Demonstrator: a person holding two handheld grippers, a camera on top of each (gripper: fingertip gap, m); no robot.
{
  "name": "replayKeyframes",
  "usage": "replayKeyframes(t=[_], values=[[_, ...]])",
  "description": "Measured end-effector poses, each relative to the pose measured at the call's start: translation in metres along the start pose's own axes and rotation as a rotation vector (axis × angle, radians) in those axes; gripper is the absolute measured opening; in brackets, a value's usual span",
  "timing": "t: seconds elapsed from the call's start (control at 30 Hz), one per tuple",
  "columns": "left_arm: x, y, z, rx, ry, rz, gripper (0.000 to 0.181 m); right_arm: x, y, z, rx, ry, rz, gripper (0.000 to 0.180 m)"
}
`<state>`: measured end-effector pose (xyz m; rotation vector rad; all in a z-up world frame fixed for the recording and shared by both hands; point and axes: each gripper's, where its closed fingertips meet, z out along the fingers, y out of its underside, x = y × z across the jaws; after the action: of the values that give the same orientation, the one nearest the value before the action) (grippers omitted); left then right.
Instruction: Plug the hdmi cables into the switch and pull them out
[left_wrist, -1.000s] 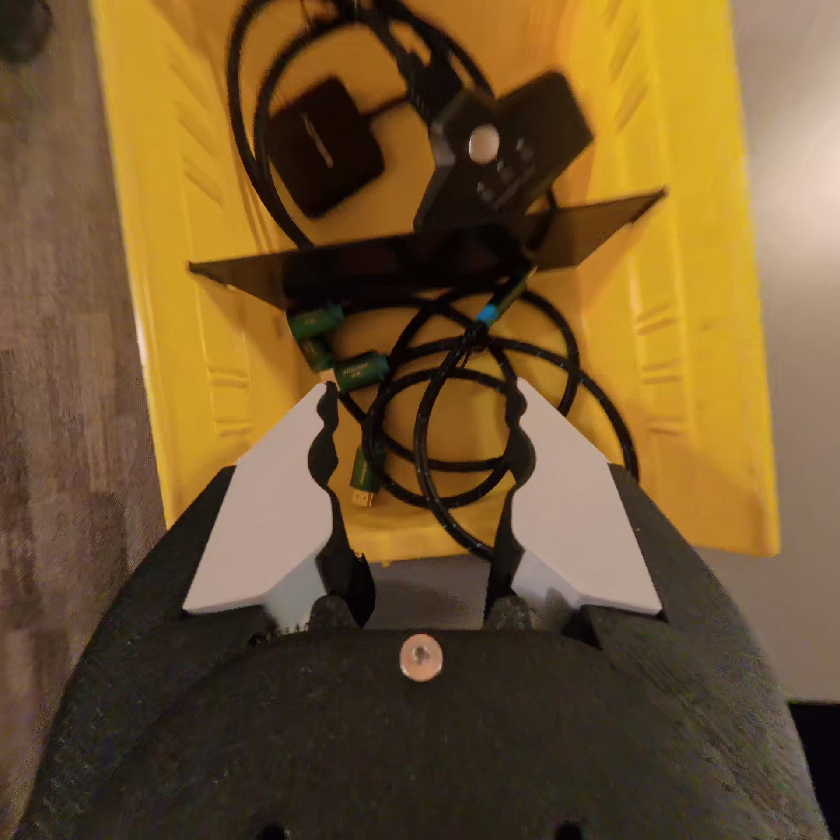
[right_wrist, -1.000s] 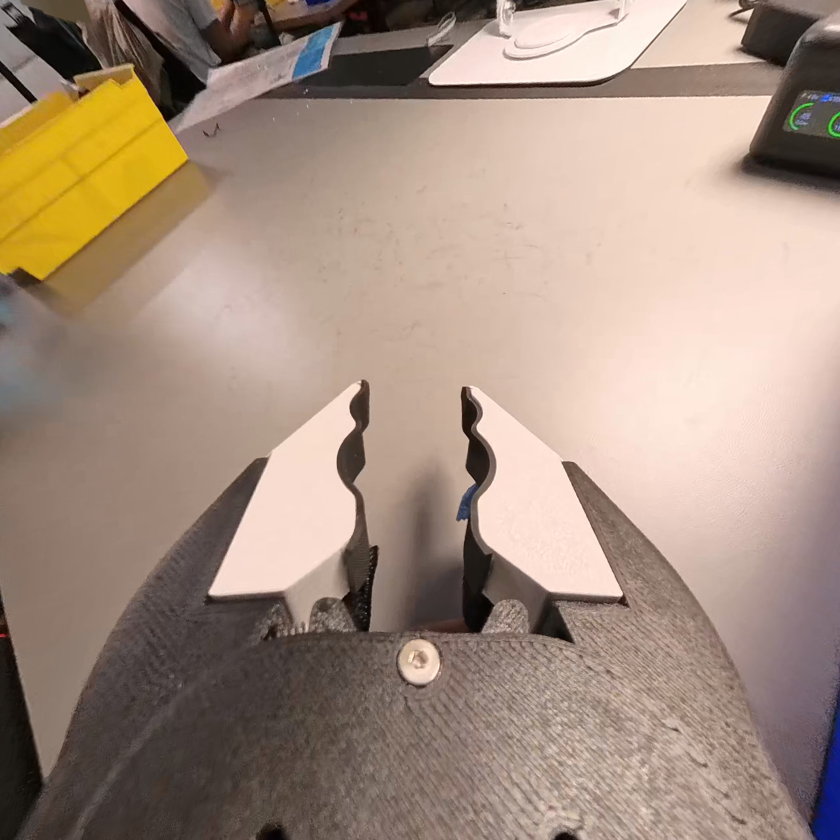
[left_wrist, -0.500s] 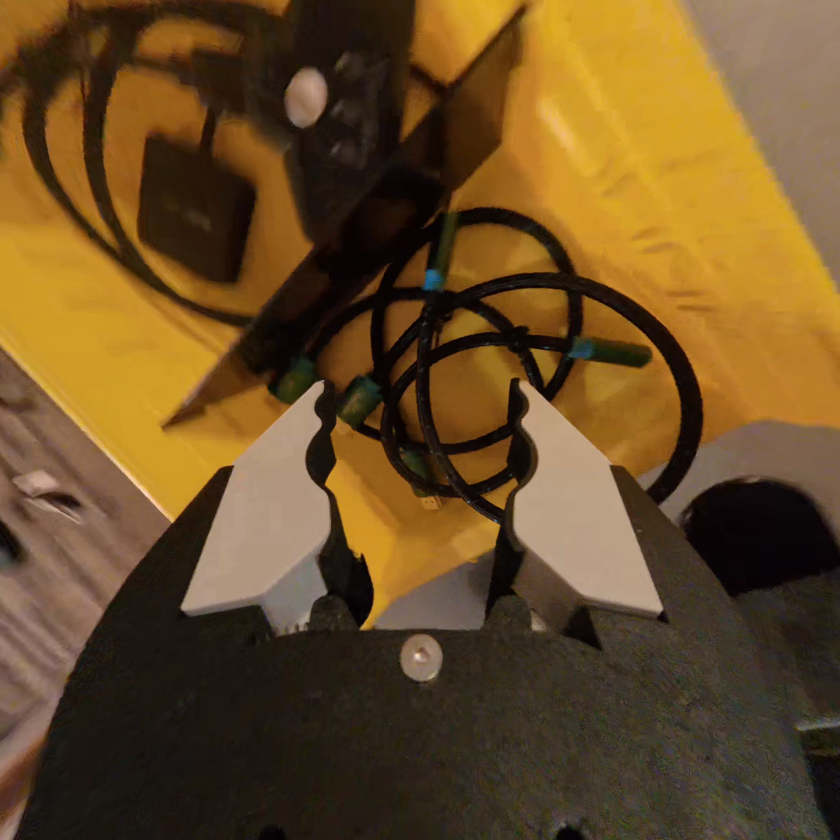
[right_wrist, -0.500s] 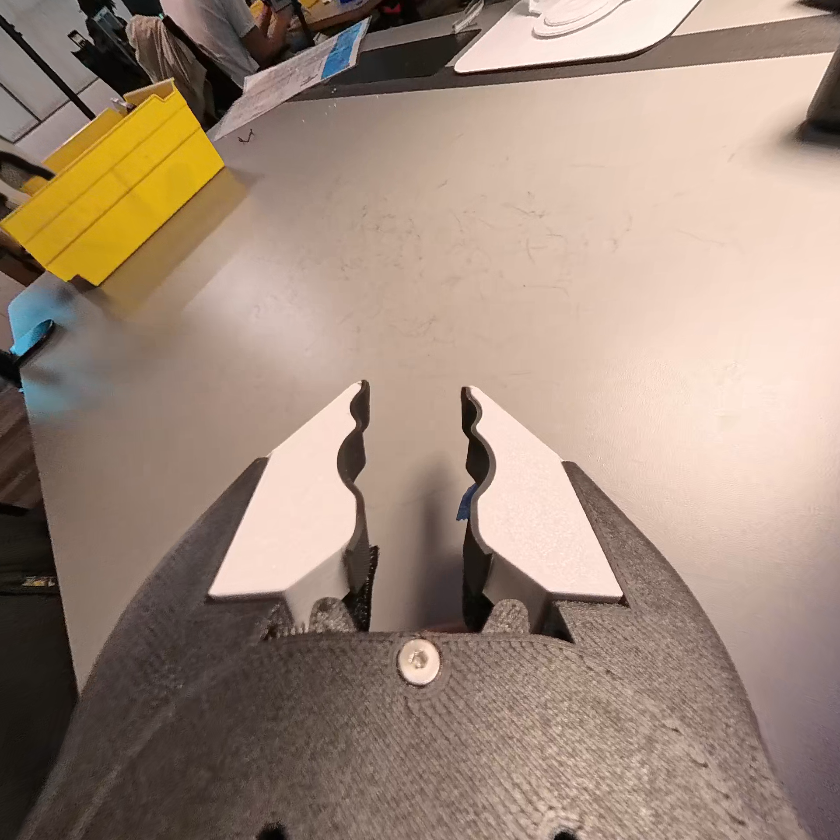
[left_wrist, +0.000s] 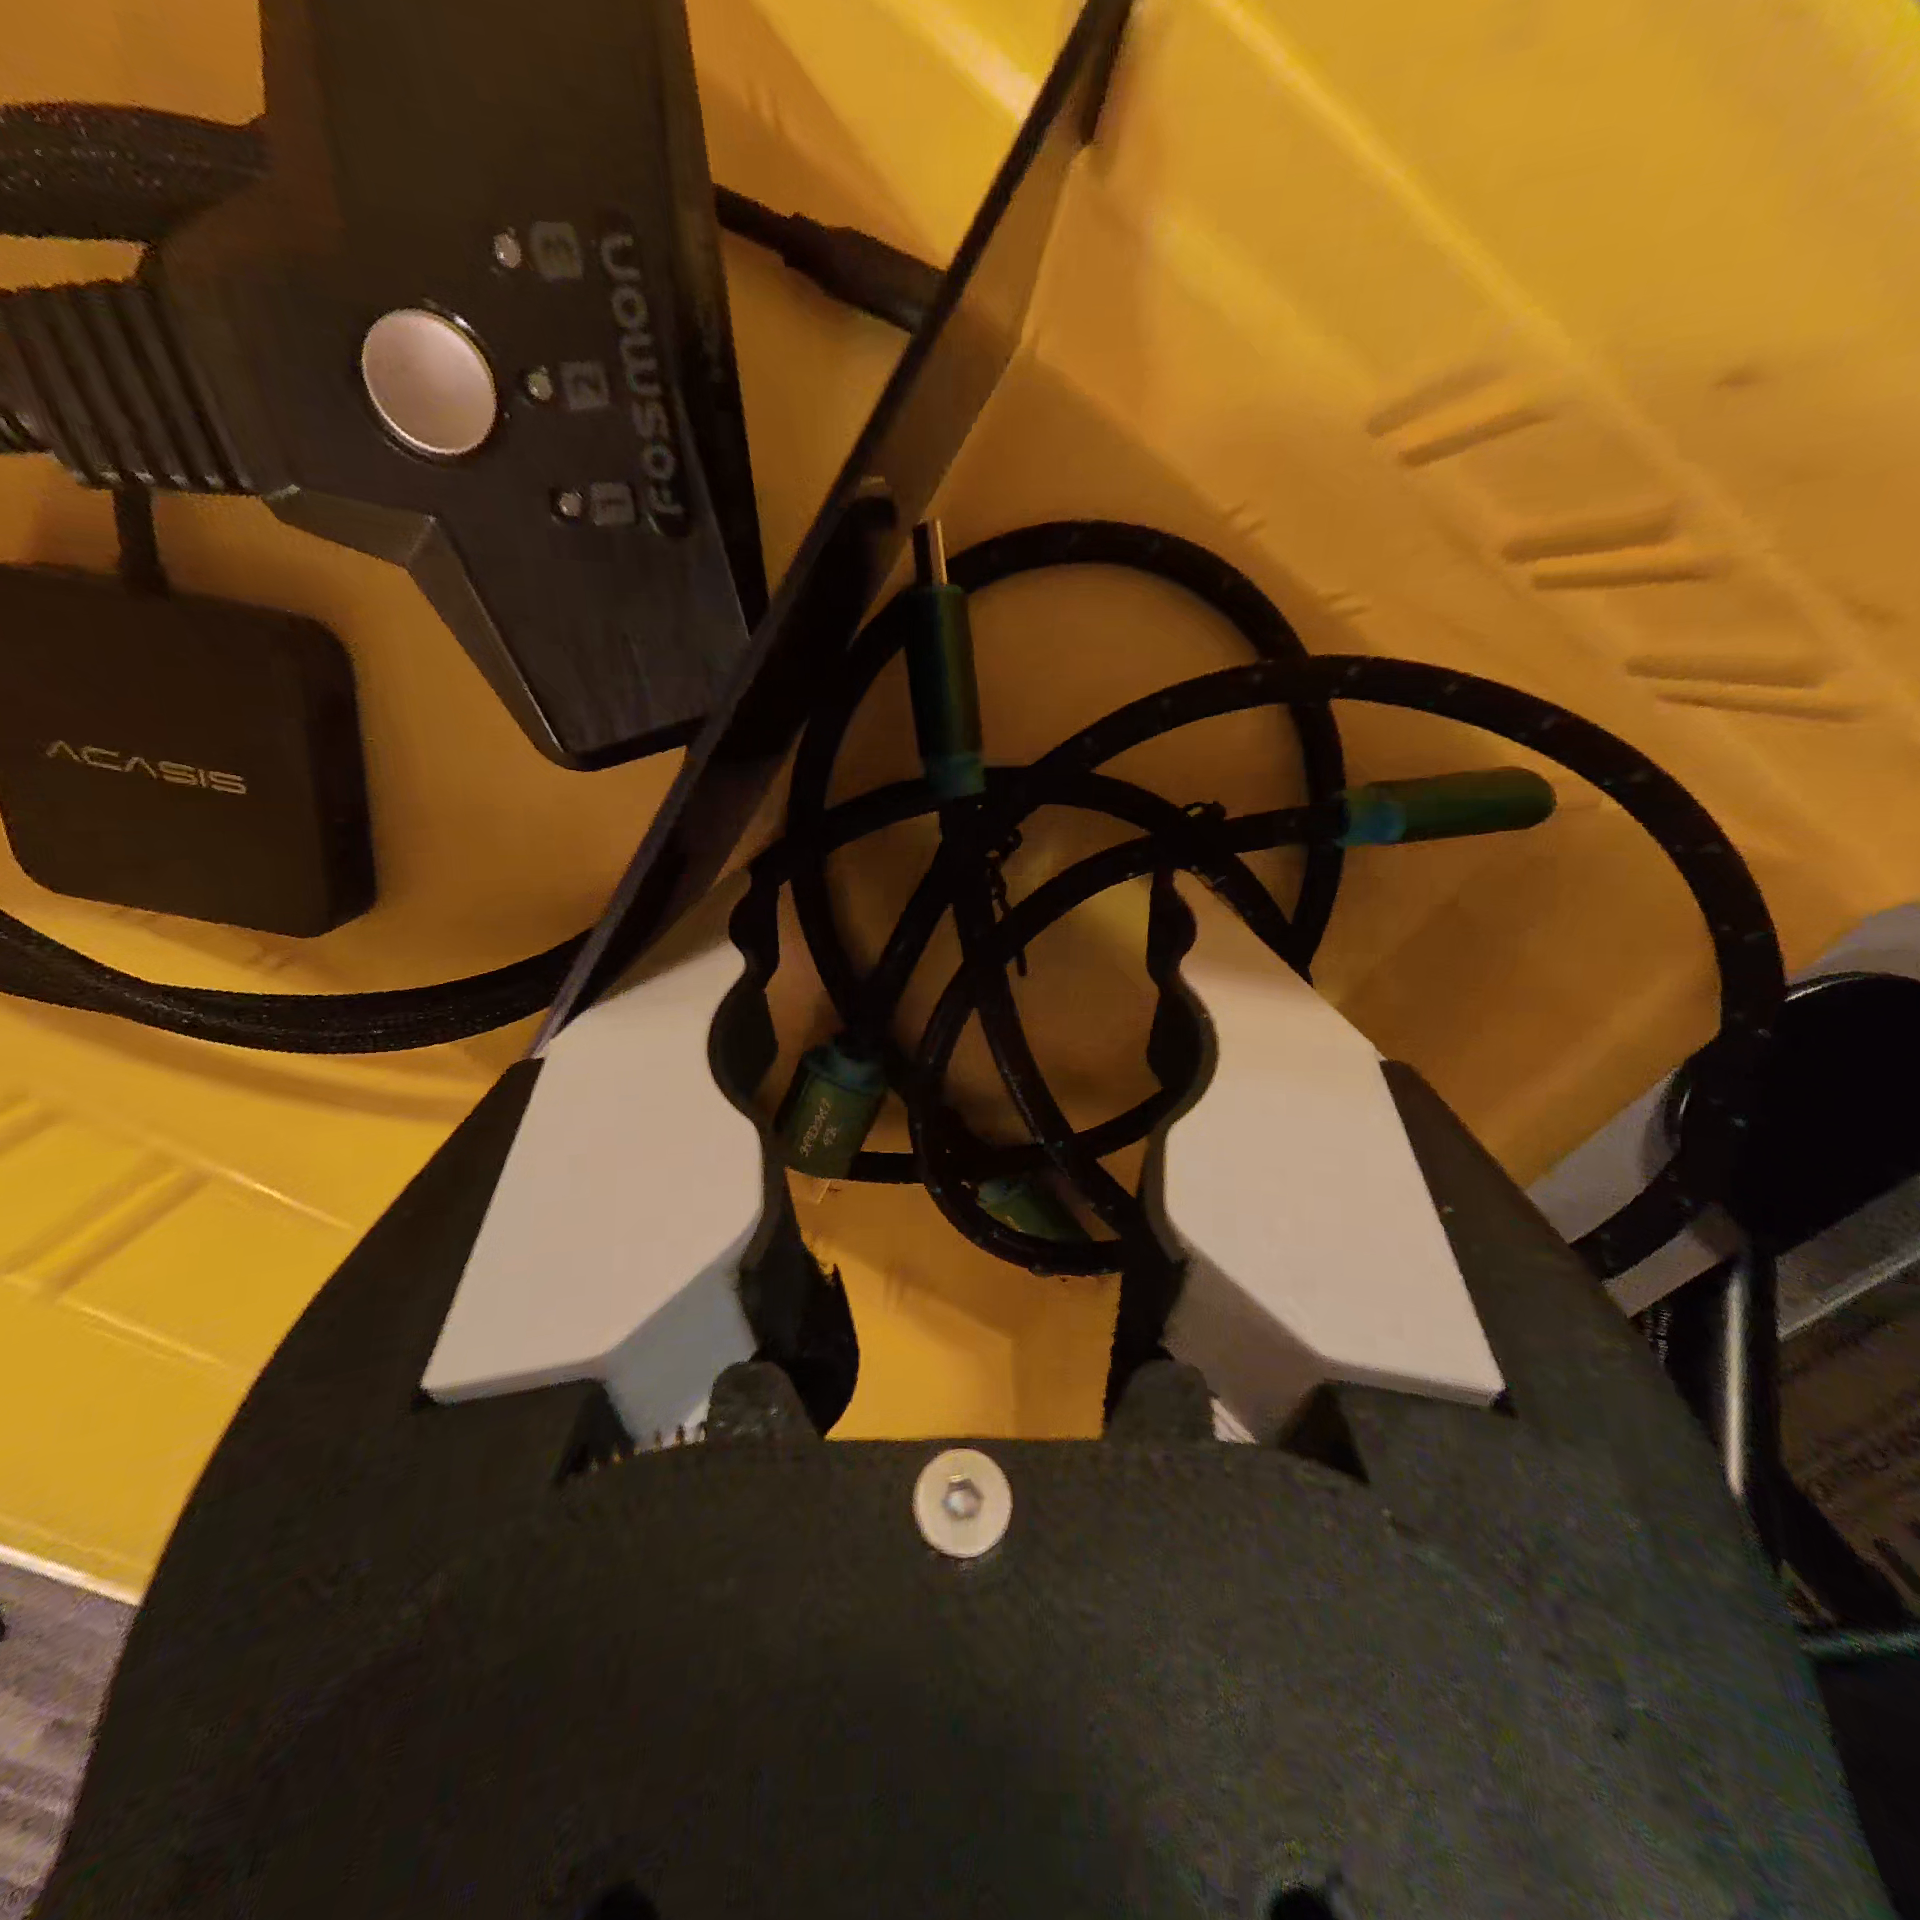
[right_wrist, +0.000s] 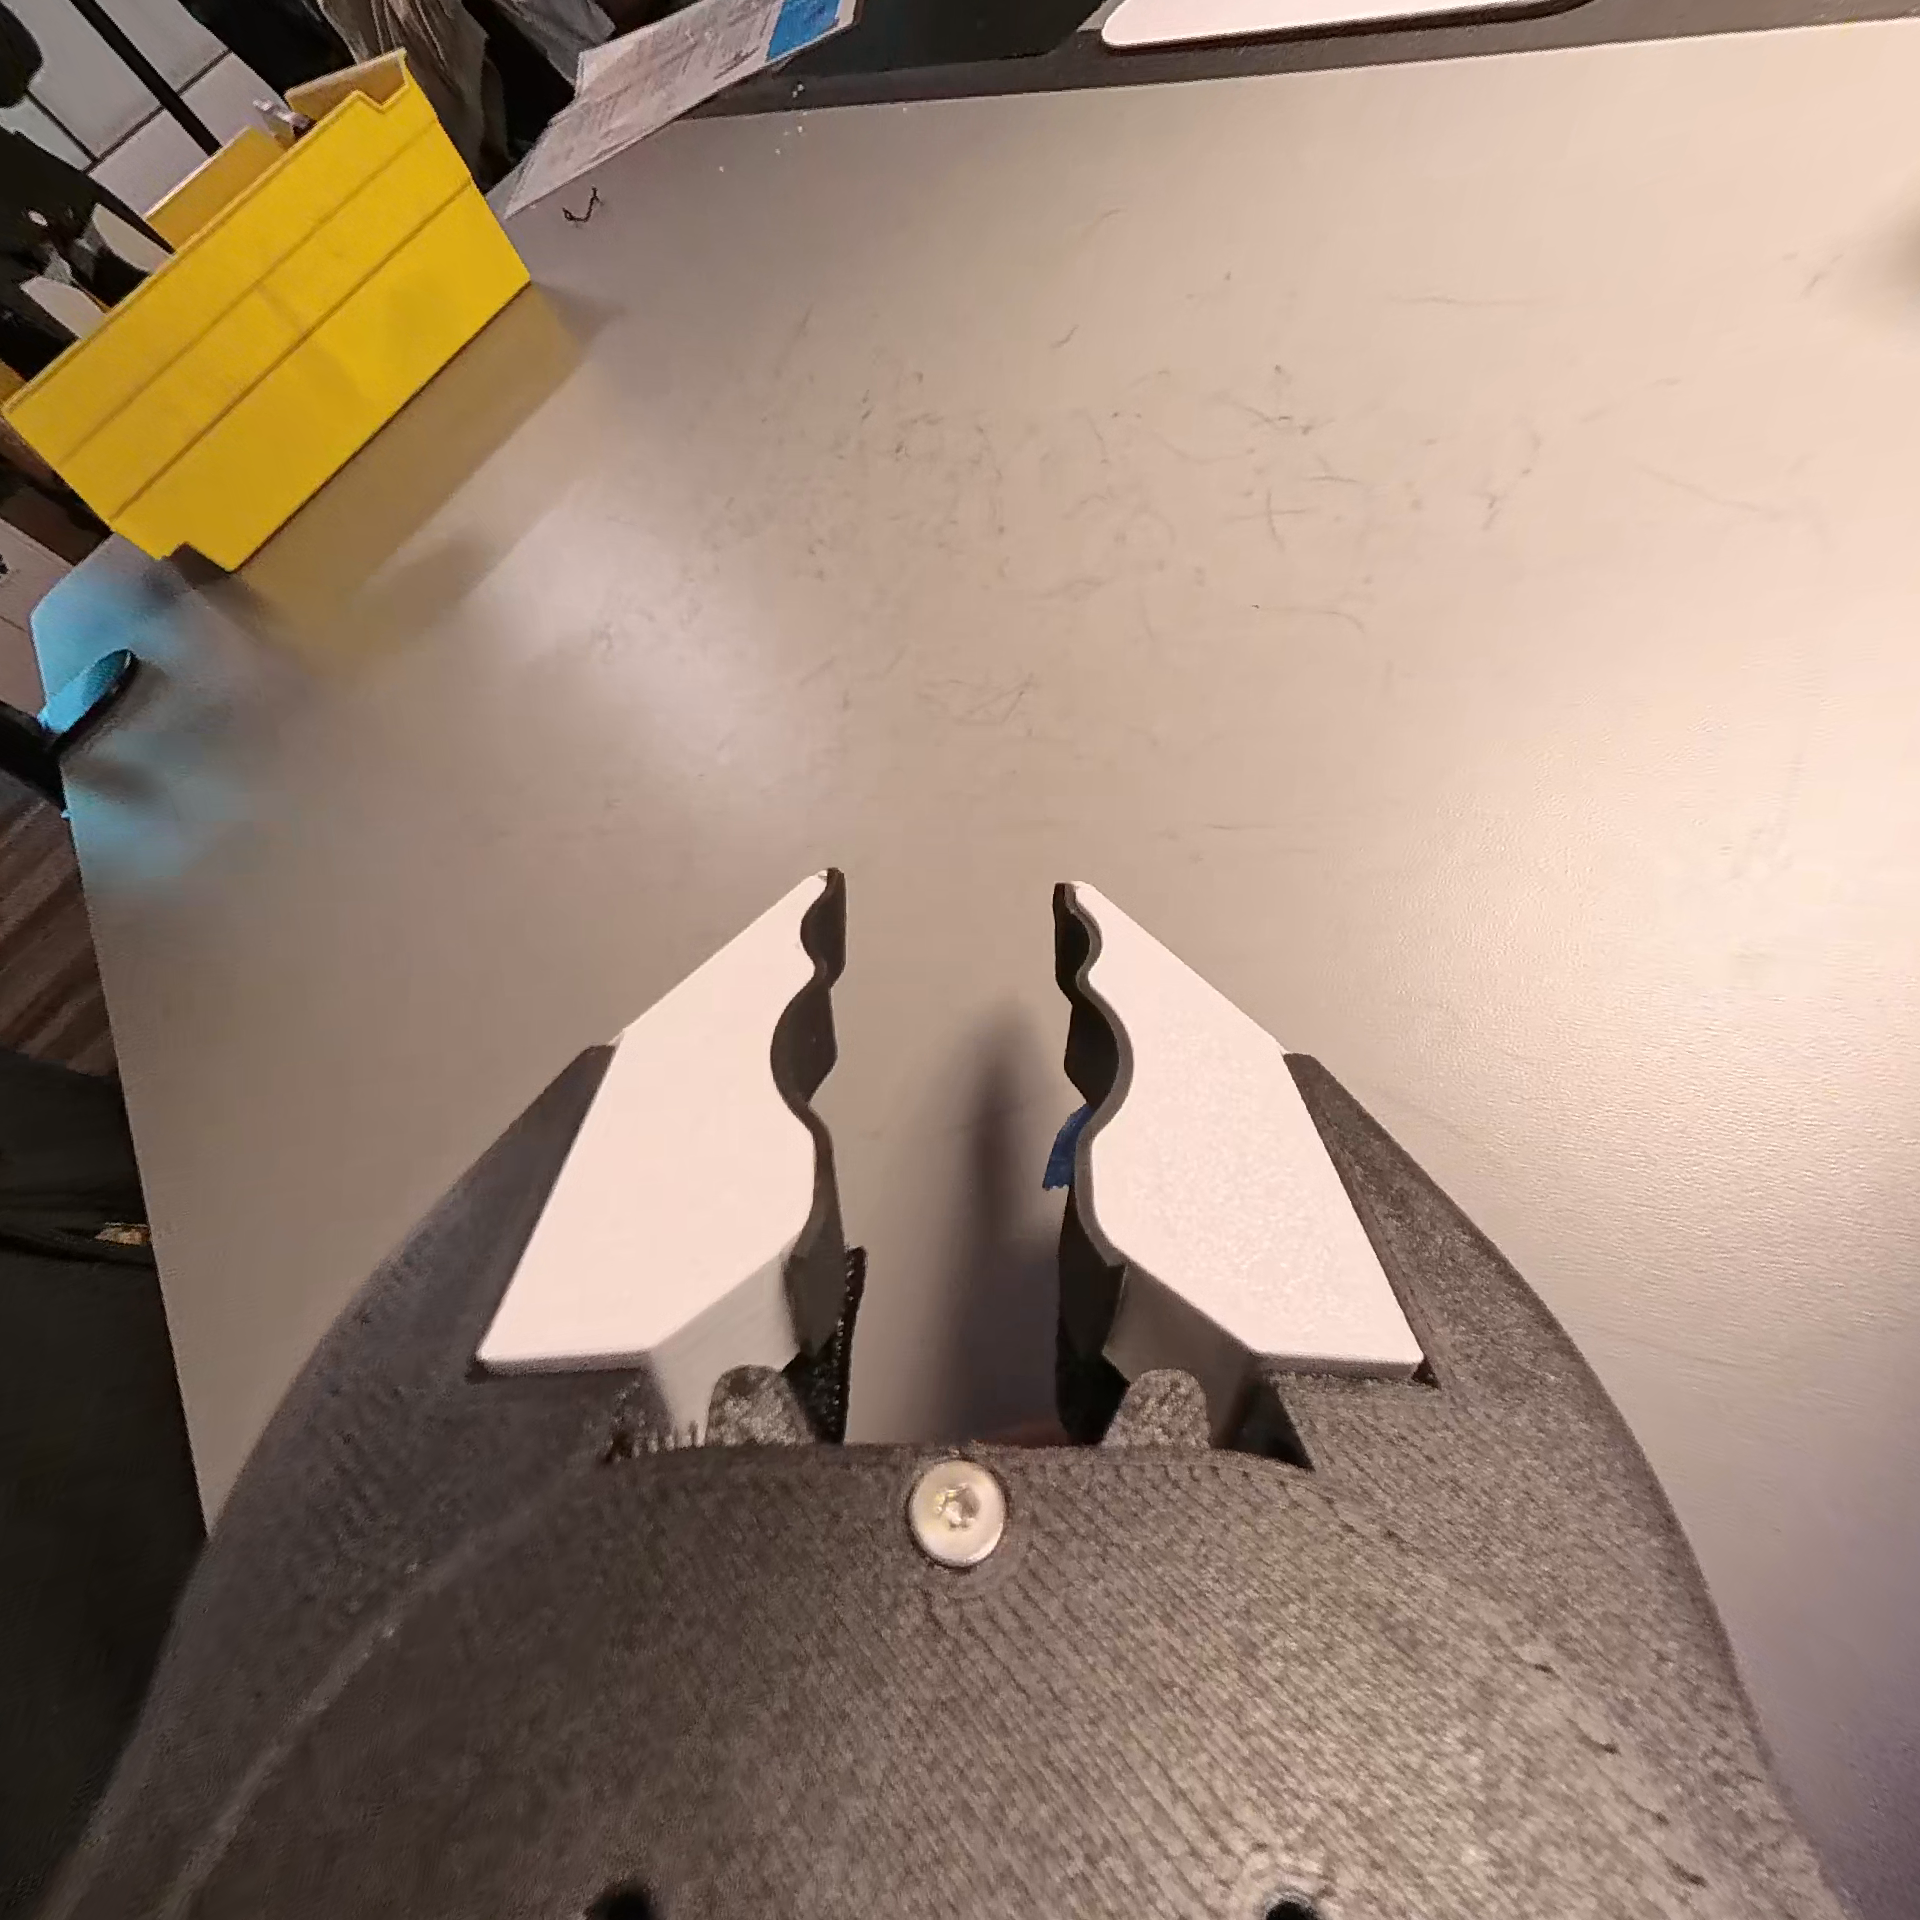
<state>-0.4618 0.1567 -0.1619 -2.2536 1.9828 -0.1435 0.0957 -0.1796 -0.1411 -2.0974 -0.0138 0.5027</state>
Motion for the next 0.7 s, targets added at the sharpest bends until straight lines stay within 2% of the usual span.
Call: replayKeyframes(t=[0.13,0.33,0.4,0.43,0.47,0.7], values=[[-0.005,0.020,-0.004,-0.162,-0.061,-0.003,0.074,0.000,0.002,0.002,-0.016,-0.004,0.005,0.041],[-0.009,0.026,0.011,-0.175,-0.003,-0.063,0.067,-0.001,0.005,0.005,-0.041,-0.009,0.002,0.041],[-0.012,0.026,0.010,-0.148,0.000,-0.081,0.057,0.000,0.005,0.005,-0.041,-0.005,0.000,0.041],[-0.013,0.025,0.010,-0.134,0.000,-0.073,0.039,0.000,0.005,0.004,-0.039,-0.004,0.000,0.041],[-0.014,0.023,0.010,-0.118,-0.005,-0.075,0.031,0.000,0.004,0.004,-0.037,-0.004,0.001,0.041],[-0.013,0.023,0.002,-0.099,-0.077,-0.020,0.014,-0.002,0.002,0.003,-0.022,-0.030,0.016,0.041]])
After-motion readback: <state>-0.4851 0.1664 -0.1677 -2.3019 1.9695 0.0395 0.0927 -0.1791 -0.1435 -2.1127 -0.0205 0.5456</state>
